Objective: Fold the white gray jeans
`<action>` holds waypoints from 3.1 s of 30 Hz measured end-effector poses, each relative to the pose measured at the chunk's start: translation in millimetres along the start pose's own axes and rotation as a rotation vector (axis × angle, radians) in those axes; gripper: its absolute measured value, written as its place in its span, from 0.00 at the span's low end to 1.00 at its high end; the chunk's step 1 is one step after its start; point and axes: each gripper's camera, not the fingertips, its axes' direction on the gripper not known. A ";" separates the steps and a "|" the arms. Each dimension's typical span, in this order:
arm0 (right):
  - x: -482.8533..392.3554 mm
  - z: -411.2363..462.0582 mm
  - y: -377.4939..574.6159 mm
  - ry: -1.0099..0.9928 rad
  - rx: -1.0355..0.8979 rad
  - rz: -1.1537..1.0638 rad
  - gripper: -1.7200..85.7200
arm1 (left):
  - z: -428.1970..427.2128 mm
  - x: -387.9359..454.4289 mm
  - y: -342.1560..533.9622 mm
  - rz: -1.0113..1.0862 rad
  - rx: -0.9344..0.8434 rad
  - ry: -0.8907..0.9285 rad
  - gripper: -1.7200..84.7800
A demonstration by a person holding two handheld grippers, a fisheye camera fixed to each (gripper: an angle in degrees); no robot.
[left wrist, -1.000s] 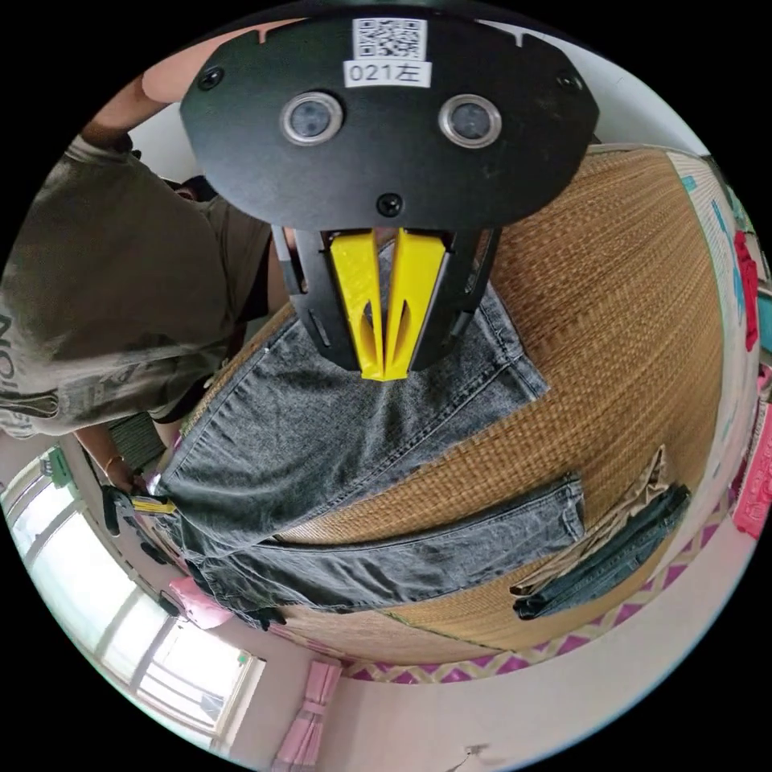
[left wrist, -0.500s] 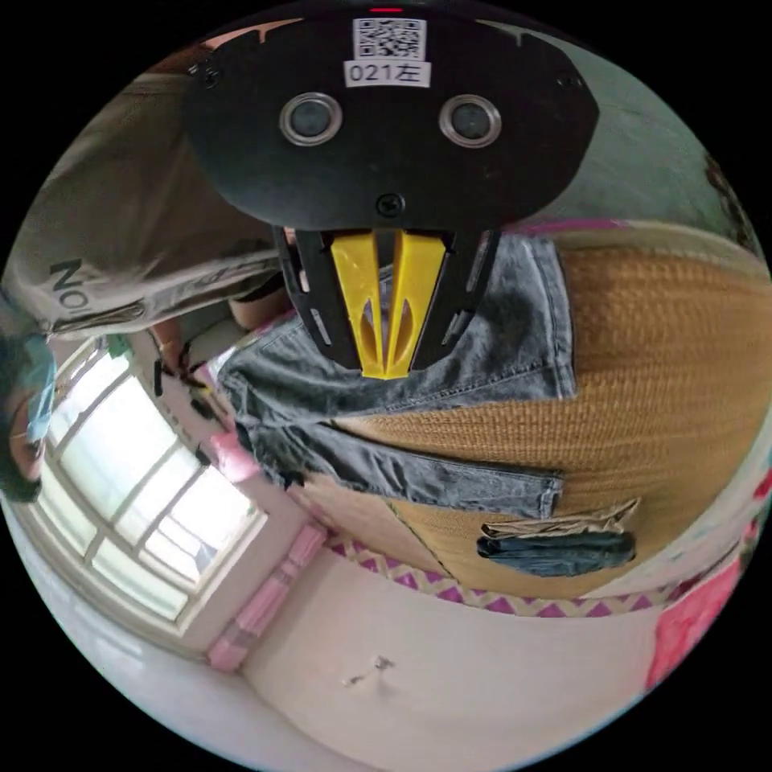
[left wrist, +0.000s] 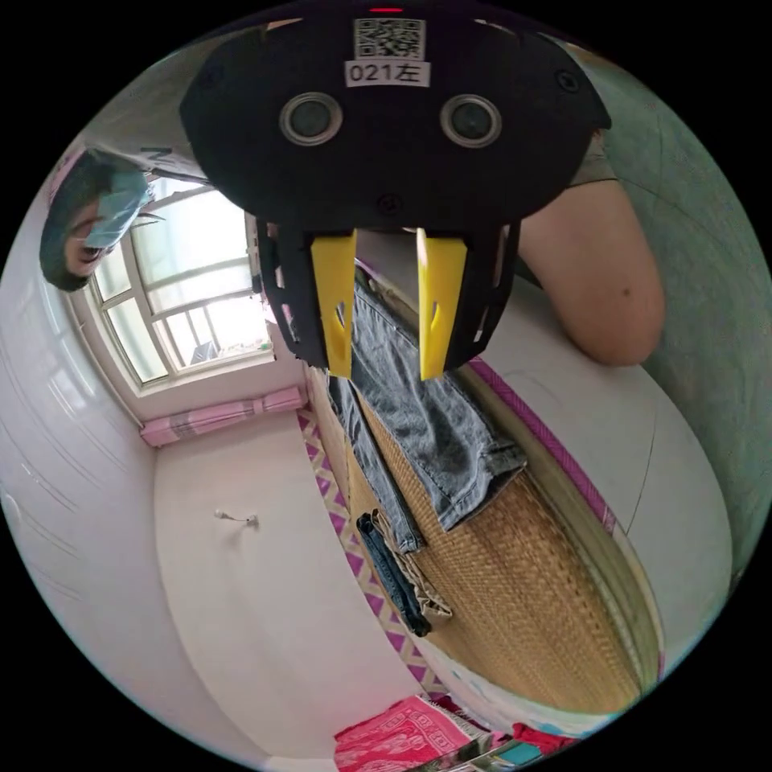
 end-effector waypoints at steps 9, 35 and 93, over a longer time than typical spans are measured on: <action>6.2 -14.9 -8.4 -0.050 0.037 0.024 0.10 | -14.3 -26.1 5.3 -0.117 0.041 -0.048 0.16; -17.2 -52.7 -45.3 -0.123 -0.001 0.014 0.03 | -5.8 65.9 -17.1 0.154 -0.046 -0.031 0.01; -200.2 279.9 77.2 0.328 -0.446 -1.223 0.01 | 293.3 154.3 -195.8 0.658 -0.485 -0.787 0.01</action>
